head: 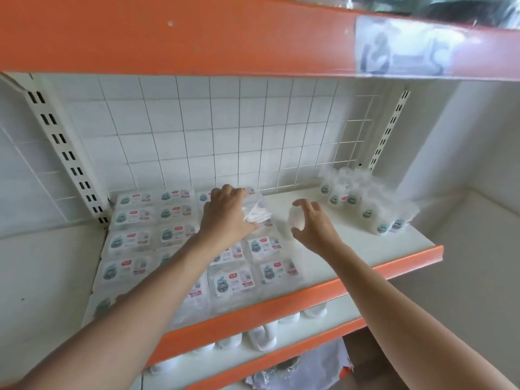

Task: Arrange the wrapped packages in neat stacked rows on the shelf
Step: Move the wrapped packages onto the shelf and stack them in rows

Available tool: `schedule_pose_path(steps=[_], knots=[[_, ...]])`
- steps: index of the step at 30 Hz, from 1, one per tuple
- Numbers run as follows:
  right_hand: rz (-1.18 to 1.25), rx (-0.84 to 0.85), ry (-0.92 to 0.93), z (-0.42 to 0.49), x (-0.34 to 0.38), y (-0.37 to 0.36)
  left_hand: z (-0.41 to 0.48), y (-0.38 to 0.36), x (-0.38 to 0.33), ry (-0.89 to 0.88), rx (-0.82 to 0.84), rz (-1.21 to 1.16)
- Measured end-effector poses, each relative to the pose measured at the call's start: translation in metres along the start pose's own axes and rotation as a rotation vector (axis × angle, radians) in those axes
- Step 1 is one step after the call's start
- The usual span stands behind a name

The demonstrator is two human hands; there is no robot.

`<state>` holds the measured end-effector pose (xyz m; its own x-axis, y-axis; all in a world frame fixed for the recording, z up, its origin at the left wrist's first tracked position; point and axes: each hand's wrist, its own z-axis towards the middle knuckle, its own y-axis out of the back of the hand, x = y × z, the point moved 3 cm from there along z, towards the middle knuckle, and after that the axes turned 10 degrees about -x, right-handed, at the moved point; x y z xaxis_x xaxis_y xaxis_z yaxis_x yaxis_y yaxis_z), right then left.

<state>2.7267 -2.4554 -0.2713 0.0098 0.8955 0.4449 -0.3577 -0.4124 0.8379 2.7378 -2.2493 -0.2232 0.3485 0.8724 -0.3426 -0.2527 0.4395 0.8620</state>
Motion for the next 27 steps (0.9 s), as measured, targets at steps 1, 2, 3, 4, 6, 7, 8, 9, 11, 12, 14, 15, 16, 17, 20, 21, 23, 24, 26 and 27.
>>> schedule_pose_path(steps=[1, 2, 3, 4, 6, 7, 8, 9, 11, 12, 14, 15, 16, 17, 20, 21, 23, 24, 26, 27], knots=[[0.018, 0.013, 0.016, 0.005, -0.005, -0.001, 0.002, -0.004, -0.005, 0.016, 0.004, 0.014], [0.035, 0.027, 0.031, 0.010, -0.010, -0.002, 0.004, -0.007, -0.009, 0.032, 0.007, 0.023], [0.043, 0.047, 0.048, 0.015, -0.014, -0.002, 0.005, -0.011, -0.013, 0.048, 0.010, 0.025], [0.040, 0.071, 0.071, 0.020, -0.017, -0.002, 0.006, -0.014, -0.015, 0.070, 0.011, 0.022], [0.018, 0.107, 0.124, 0.027, -0.021, -0.001, 0.007, -0.019, -0.019, 0.121, 0.005, 0.000], [0.011, 0.110, 0.148, 0.030, -0.021, 0.001, 0.007, -0.021, -0.020, 0.145, 0.001, -0.015], [0.013, 0.105, 0.170, 0.034, -0.019, 0.004, 0.007, -0.021, -0.020, 0.163, -0.003, -0.032], [0.024, 0.097, 0.196, 0.036, -0.017, 0.006, 0.007, -0.022, -0.020, 0.177, -0.006, -0.048], [0.070, 0.100, 0.272, 0.040, -0.009, 0.008, 0.007, -0.022, -0.019, 0.193, -0.011, -0.081], [0.100, 0.119, 0.322, 0.040, -0.004, 0.008, 0.007, -0.021, -0.017, 0.202, -0.015, -0.100], [0.151, 0.157, 0.419, 0.041, 0.008, 0.008, 0.008, -0.018, -0.014, 0.215, -0.016, -0.148], [0.161, 0.160, 0.453, 0.041, 0.014, 0.007, 0.008, -0.016, -0.013, 0.216, -0.016, -0.172], [0.161, 0.148, 0.474, 0.042, 0.020, 0.007, 0.008, -0.014, -0.011, 0.214, -0.016, -0.195], [0.157, 0.131, 0.485, 0.044, 0.024, 0.006, 0.009, -0.012, -0.009, 0.212, -0.016, -0.213], [0.144, 0.131, 0.490, 0.048, 0.033, 0.007, 0.011, -0.005, -0.004, 0.211, -0.022, -0.234], [0.147, 0.144, 0.490, 0.049, 0.035, 0.007, 0.012, -0.005, -0.002, 0.210, -0.021, -0.239], [0.170, 0.170, 0.484, 0.051, 0.039, 0.008, 0.013, -0.004, -0.001, 0.202, -0.013, -0.254], [0.189, 0.184, 0.473, 0.051, 0.041, 0.007, 0.013, -0.003, 0.000, 0.197, -0.010, -0.267], [0.244, 0.204, 0.434, 0.052, 0.044, 0.006, 0.013, -0.004, 0.002, 0.198, 0.003, -0.293], [0.284, 0.209, 0.415, 0.052, 0.046, 0.005, 0.013, -0.004, 0.004, 0.198, 0.014, -0.302]])
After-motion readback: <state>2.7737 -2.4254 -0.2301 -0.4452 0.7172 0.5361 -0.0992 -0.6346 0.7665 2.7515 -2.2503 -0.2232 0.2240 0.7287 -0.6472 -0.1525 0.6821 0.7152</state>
